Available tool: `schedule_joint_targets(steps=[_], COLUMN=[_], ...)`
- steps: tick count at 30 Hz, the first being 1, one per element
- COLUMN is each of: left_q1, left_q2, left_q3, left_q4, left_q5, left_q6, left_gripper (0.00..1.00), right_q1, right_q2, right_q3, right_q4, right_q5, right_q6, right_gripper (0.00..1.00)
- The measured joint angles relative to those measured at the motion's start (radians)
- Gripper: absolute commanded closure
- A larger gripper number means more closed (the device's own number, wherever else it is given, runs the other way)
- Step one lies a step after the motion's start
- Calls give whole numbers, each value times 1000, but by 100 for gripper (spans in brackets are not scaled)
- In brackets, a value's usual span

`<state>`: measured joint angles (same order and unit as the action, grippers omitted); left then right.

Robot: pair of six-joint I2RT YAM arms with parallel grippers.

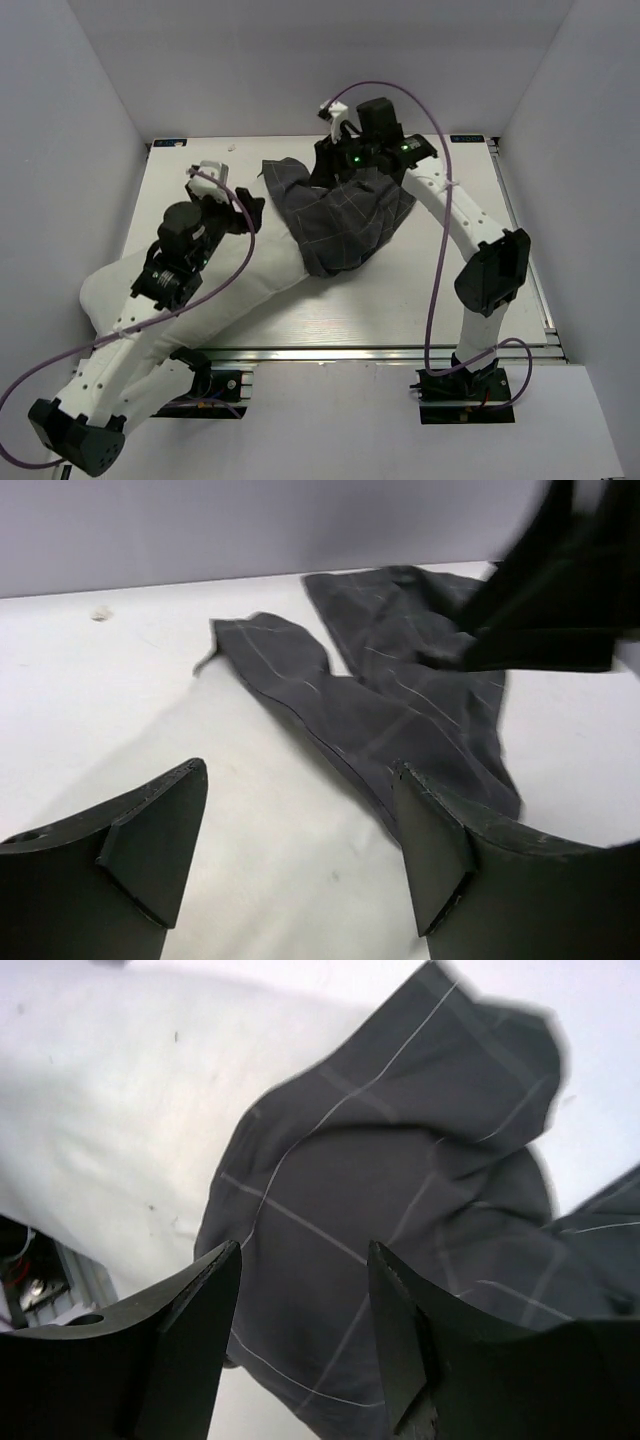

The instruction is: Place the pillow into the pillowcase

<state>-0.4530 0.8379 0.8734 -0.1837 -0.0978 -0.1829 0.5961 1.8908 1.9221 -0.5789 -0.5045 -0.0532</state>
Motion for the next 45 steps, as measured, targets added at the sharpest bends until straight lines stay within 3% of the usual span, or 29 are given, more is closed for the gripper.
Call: schedule_joint_targets(steps=[5, 9, 13, 16, 22, 25, 26, 27, 30, 36, 37, 38, 45], left_q1=[95, 275, 382, 410, 417, 417, 417, 420, 425, 431, 426, 422, 363], left_q2=[232, 533, 762, 845, 892, 923, 926, 926, 926, 897, 875, 856, 665], left_q3=[138, 293, 494, 577, 571, 534, 513, 489, 450, 401, 375, 357, 263], left_q4=[-32, -126, -258, -298, -365, -376, -372, -366, -358, -259, -224, -202, -48], left_q5=[-64, -9, 39, 114, 354, 446, 467, 488, 541, 665, 674, 679, 745], left_q6=[61, 58, 74, 99, 148, 179, 185, 193, 203, 146, 123, 109, -39], left_gripper=[12, 9, 8, 8, 13, 29, 38, 62, 100, 100, 100, 100, 100], right_q1=[-22, -8, -3, -3, -5, -5, -5, -5, -5, -5, -5, -5, 21], right_q2=[-40, -37, -37, -39, -39, -39, -39, -39, -39, -14, -4, 7, 27], right_q3=[33, 29, 17, -2, -14, -14, -13, -14, -13, 37, 58, 84, 162], right_q4=[14, 6, 9, 6, 4, 4, 4, 4, 4, -2, 0, 4, 37], right_q5=[7, 8, 9, 12, 12, 12, 12, 12, 11, 10, 12, 15, 171], right_q6=[-3, -3, -3, -4, -8, -8, -8, -9, -10, -6, 1, 5, 31], right_gripper=[41, 40, 40, 40, 40, 40, 40, 40, 40, 40, 32, 31, 28])
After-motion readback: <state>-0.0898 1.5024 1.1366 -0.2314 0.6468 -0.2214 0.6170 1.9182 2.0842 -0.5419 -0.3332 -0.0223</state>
